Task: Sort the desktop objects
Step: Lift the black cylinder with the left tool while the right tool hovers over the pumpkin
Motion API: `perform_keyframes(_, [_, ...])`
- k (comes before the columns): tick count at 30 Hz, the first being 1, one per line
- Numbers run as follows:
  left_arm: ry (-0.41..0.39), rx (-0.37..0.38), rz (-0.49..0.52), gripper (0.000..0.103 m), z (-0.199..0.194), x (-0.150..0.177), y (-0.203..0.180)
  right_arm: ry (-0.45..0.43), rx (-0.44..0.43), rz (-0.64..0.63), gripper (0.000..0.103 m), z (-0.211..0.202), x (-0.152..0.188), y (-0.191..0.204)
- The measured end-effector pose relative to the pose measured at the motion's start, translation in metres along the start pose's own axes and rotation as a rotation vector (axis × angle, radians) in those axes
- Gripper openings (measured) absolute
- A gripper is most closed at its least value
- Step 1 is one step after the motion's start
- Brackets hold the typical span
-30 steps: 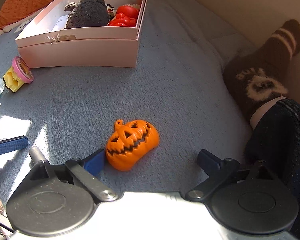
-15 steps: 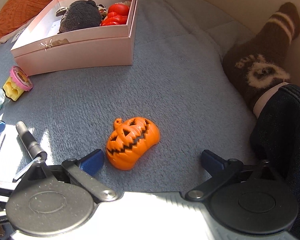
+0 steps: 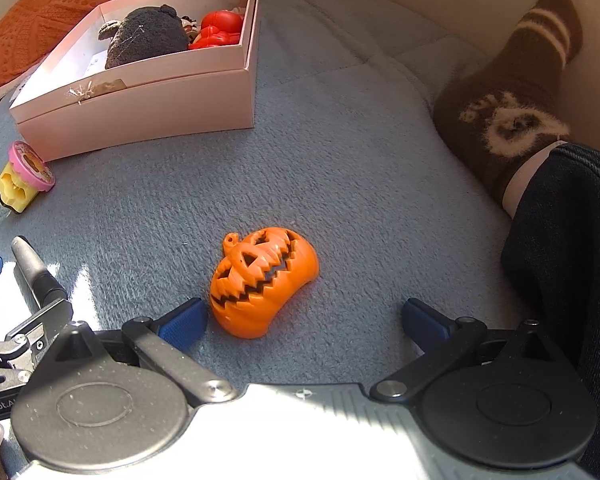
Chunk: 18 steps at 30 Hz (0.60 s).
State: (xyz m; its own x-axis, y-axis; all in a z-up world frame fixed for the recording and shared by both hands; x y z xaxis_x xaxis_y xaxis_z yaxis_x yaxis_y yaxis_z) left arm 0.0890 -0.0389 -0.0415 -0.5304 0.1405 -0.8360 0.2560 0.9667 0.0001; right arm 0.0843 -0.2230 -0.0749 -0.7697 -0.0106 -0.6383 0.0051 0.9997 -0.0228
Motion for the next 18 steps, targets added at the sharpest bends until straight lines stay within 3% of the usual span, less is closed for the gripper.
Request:
perform_keyframes(3, [-0.018, 0.018, -0.009, 0.103, 0.000, -0.001, -0.002, -0.009, 0.004, -0.005, 0.103, -0.002, 0.001, 0.003])
perform_keyframes(6, [-0.014, 0.098, -0.022, 0.103, -0.004, -0.001, -0.008, -0.009, 0.003, -0.004, 0.103, -0.003, 0.002, 0.003])
perform_keyframes(10, [-0.026, 0.195, 0.071, 0.103, -0.012, 0.004, -0.031, -0.008, 0.004, -0.006, 0.103, -0.002, -0.001, 0.001])
perform_keyframes(13, [-0.047, 0.168, 0.152, 0.103, -0.014, 0.007, -0.039, -0.001, 0.004, -0.001, 0.103, 0.002, -0.002, 0.001])
perform_keyframes(18, [-0.038, 0.086, 0.078, 0.103, -0.007, 0.000, -0.020, 0.001, 0.005, -0.001, 0.103, 0.002, -0.003, 0.003])
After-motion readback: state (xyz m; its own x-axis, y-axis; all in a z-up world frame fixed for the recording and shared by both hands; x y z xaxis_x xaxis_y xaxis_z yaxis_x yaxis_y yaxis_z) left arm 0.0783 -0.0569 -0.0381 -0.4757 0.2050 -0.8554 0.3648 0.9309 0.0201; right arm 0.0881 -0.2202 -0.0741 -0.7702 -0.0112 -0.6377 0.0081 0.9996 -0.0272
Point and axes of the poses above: each gripper's, at about its wrist camera, not at the fingertips, and z roughly the way its jaws point, y to its left, x to its underside, the point moved 3 cm from there along z, roughly the way its jaws point, and after that the axes turned 13 degrees about -y, right-handed, at the moved point
